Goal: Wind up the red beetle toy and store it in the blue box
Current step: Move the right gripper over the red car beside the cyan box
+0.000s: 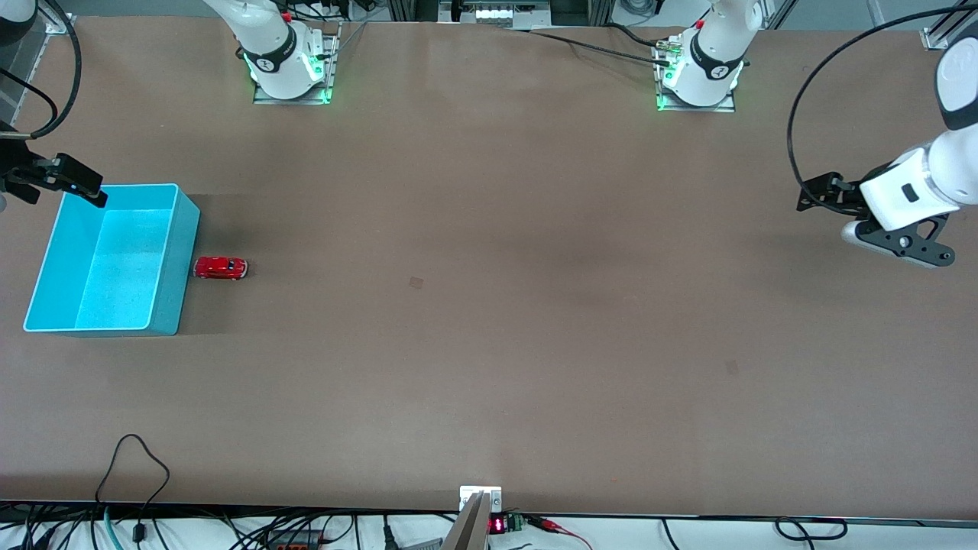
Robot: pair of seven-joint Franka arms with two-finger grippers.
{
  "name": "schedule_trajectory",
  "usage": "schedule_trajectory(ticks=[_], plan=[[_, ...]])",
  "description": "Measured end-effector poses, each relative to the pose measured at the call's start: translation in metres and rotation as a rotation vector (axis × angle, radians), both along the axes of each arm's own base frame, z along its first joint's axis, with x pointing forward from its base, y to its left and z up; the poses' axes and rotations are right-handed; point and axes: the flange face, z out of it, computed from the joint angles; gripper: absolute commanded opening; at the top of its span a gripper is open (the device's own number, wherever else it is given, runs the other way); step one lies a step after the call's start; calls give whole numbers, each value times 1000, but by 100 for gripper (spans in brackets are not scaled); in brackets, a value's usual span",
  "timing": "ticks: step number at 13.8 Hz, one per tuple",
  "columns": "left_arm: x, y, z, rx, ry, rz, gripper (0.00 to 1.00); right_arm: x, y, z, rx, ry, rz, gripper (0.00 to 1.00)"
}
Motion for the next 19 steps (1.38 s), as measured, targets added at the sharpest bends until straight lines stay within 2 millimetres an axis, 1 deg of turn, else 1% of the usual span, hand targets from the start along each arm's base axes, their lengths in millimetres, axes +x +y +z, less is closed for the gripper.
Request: schedule_trajectory(ticks=[2, 4, 5, 6, 9, 10, 12, 13, 15, 17, 19], plan=[[2, -22, 9, 20, -17, 74, 100, 2, -3, -7, 2, 15, 3, 100], [2, -38, 21, 44, -56, 176, 100, 9, -3, -24, 5, 47, 61, 100], [3, -40, 28, 52, -81, 213, 100, 15, -4, -37, 9, 71, 99, 100], [4, -38, 32, 55, -106, 237, 100, 22, -4, -52, 17, 91, 129, 100], [6, -24, 42, 59, -155, 272, 100, 45, -4, -97, 64, 144, 255, 100], [2, -25, 46, 59, -161, 270, 100, 52, -5, -112, 81, 150, 303, 100], [-11, -36, 52, 54, -162, 250, 100, 61, -6, -137, 92, 164, 382, 100], [-17, -40, 55, 52, -161, 241, 100, 63, -6, -149, 101, 179, 442, 100], [-23, -43, 58, 50, -161, 233, 100, 63, -5, -179, 121, 203, 620, 100], [-24, -47, 58, 50, -161, 226, 100, 58, -6, -212, 136, 219, 827, 100], [-27, -55, 57, 52, -139, 202, 100, 50, -8, -244, 157, 240, 1018, 100]])
